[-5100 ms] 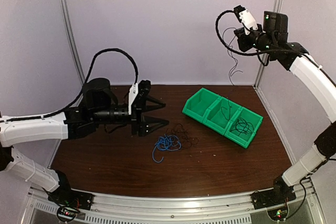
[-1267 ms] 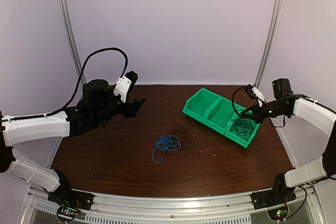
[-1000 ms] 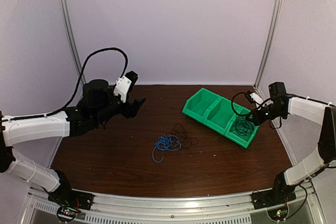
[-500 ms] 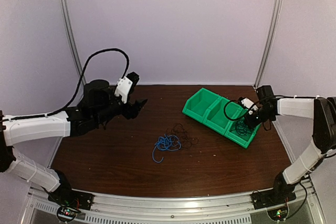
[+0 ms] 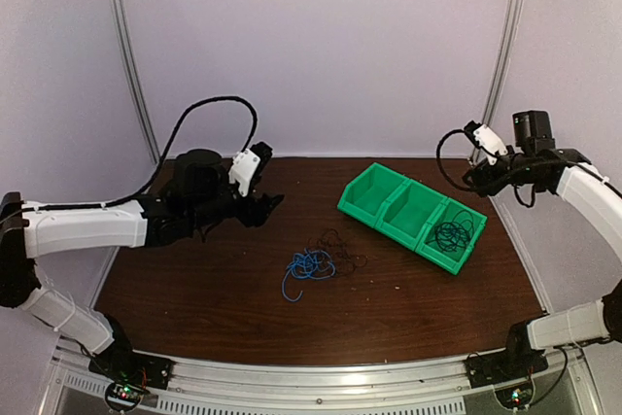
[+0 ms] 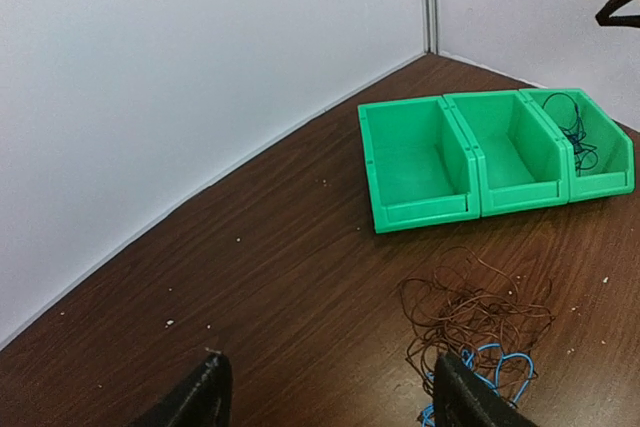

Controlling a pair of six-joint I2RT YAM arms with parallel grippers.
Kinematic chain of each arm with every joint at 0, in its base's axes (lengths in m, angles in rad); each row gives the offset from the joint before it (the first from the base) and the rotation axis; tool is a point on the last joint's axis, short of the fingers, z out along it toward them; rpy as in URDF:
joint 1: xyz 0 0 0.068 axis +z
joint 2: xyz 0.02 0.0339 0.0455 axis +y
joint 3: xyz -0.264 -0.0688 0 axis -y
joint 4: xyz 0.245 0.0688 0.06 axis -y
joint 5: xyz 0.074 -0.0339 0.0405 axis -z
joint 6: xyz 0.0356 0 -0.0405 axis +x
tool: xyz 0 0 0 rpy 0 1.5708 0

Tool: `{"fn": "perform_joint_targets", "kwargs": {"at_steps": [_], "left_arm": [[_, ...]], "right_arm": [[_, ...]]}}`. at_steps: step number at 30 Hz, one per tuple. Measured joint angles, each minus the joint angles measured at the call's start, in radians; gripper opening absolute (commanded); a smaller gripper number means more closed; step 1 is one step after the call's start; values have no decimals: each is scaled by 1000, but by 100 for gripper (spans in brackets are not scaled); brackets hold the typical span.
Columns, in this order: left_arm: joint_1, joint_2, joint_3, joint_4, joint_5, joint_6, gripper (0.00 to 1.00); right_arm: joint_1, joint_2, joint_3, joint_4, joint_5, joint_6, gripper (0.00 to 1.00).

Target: Untangle the cables

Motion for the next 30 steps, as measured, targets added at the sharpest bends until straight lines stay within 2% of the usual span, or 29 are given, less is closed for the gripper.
{"fn": "perform_joint_targets", "kwargs": {"at_steps": [2,6,8,12,15,19,23,30], "left_arm": [[0,17,22,-14,12,-16,70],[0,36,48,-39,22,-45,70],[0,42,57,-52,23,-61,70],[0,75,115,-141,22,-100,69],[0,95,122,-161,26,-154,67],[0,99,26,-139,57,-262,62],[-1,129,-48,-139,139,-359,61],[-7,143,-146,-134,272,-492,52]], "right_arm": [[1,-11,57,-32,-37,-13,66],[27,12,87,-40,-135,-20,52],[72,54,83,-16,-184,-11,46],[180,168,65,85,-284,15,42],[278,222,50,138,-317,20,39],[431,303,51,197,-324,8,38],[550,412,81,203,-319,-16,42],[649,564,120,229,-305,-38,45]]}}
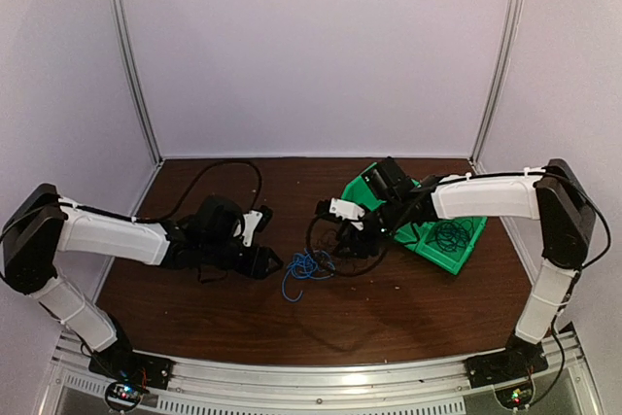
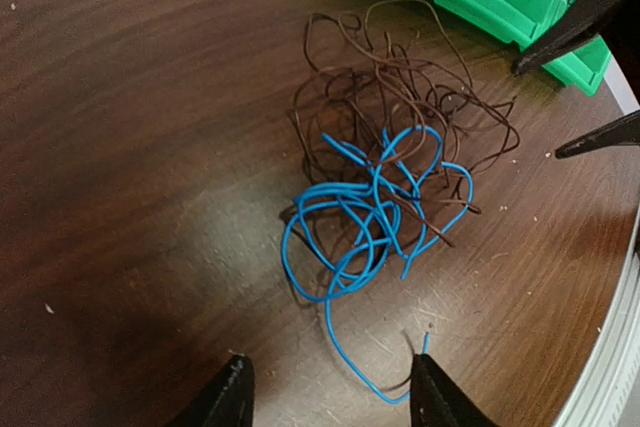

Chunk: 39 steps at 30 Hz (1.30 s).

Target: Untangle the cables

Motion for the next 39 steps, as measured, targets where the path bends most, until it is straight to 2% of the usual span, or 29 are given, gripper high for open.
{"fn": "perform_joint_targets", "kwargs": {"at_steps": [7,15,20,25,28,31,33,35,39], "left_arm": [[-1,86,-16,27,100,-82,51],[-4,209,43,31,172,-126,28],[-5,260,79,40,220,-151,0],[-7,257,96,-3,217,-149,0],[-8,178,93,-68,204,-134,0],[-9,31,79,-110,196,-112,0],[-11,-90,72,-136,189,-96,0],[-12,-190,72,-146,184,-81,0],[-12,-294,79,-204,182,-57,0]], "right_arm": [[3,52,27,16,3,8,45],[3,45,-12,44,5,18,45],[3,35,-37,61,6,24,46],[6,20,-49,55,2,-14,48],[27,-18,-51,33,5,-89,53],[88,-97,-78,45,40,-190,60],[134,-140,-92,70,61,-241,61],[167,-149,-90,100,72,-262,62],[183,-101,-47,148,79,-235,63]]}}
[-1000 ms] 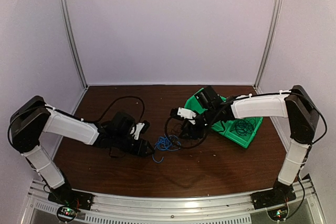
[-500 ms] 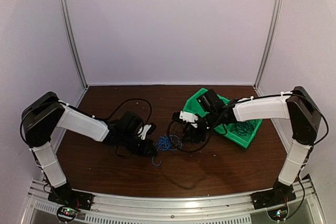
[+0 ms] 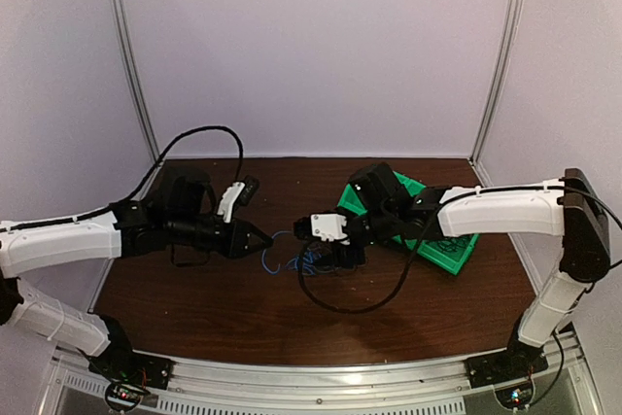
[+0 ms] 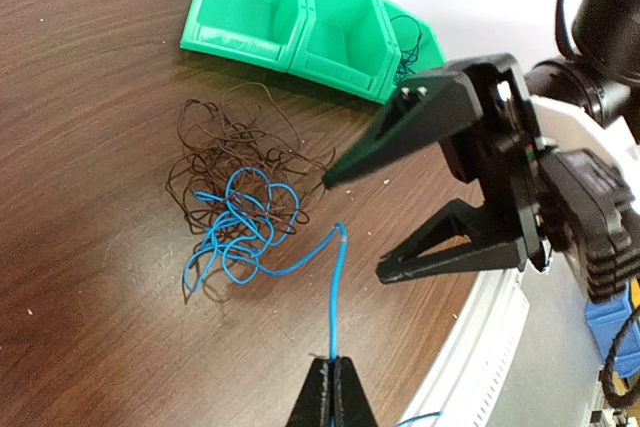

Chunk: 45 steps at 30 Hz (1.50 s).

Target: Untangle the cables

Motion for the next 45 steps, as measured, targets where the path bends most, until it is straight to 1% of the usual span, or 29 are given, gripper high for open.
{"fn": "perform_joint_targets", "kwargs": {"at_steps": [6,8,9,12,13,14,20,23,25,26,30,36,40,45], "left_arm": [[0,-64,10,-81,0,7,0],[0,-92,26,-101,-3,7,0],[0,-105,37,-110,-7,7,0],[-1,-146,97,-137,-30,7,0],[-1,-156,122,-148,-41,7,0],[-1,-165,153,-159,-51,8,0],[-1,-175,359,-262,-132,40,0],[-1,-172,481,-329,-188,68,0],[-1,-163,590,-370,-237,95,0],[-1,-162,606,-373,-243,99,0],[-1,-130,820,-436,-336,145,0],[-1,-83,1122,-502,-444,207,0],[-1,-64,1251,-512,-488,241,0],[-1,-85,1281,-497,-540,269,0]], "right_arm": [[-1,79,103,63,-30,117,62],[-1,92,116,95,-58,166,60],[-1,99,118,111,-77,190,56],[-1,128,123,142,-149,248,33],[-1,147,131,148,-179,275,27],[-1,171,144,151,-204,297,25],[-7,319,211,166,-313,390,23],[-11,362,224,167,-332,417,19],[-12,378,224,168,-333,426,19],[-13,385,224,168,-332,428,19],[-21,408,223,170,-322,438,18],[-53,431,222,170,-267,451,20],[-66,461,222,170,-203,452,20],[-77,488,222,166,-145,453,20]]}}
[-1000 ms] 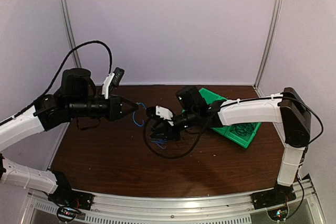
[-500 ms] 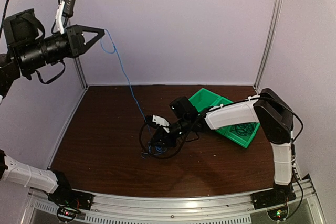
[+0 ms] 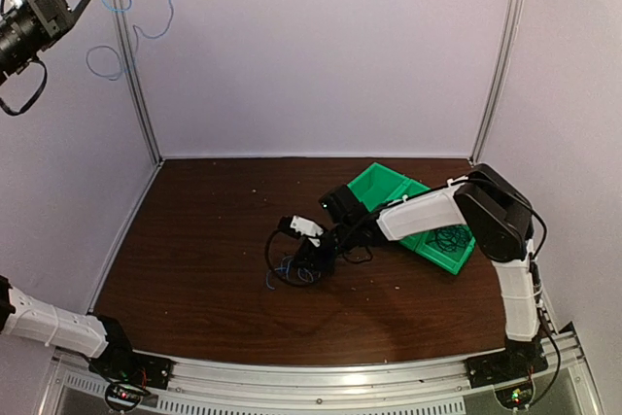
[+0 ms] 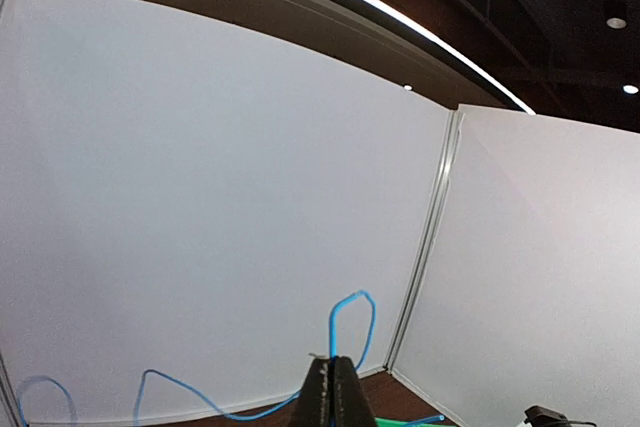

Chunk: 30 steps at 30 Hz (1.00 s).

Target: Untangle the cables

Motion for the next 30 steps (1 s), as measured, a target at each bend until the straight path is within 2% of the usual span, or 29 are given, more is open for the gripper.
{"fn": "perform_joint_targets", "kwargs": {"at_steps": [4,8,13,16,20,25,30], "left_arm": [[0,-51,-53,43,-44,5,0],[0,-71,-79,64,-68,5,0],[0,-110,-288,115,-60,-23,0],[0,-138,-473,147,-51,-45,0],[0,-153,-691,177,-36,-71,0],[0,-174,-819,222,-12,-87,0],[0,-172,-877,306,45,-89,0]], "right_arm": [[-5,14,0,0,40,2,20],[-10,27,7,-5,47,-3,25],[-15,-3,12,-74,40,-31,40],[-26,-65,12,-151,24,-55,50],[-32,-232,14,-246,-21,-105,57],[-34,-426,63,-332,-74,-160,59],[-33,-498,124,-399,-87,-181,60]]}}
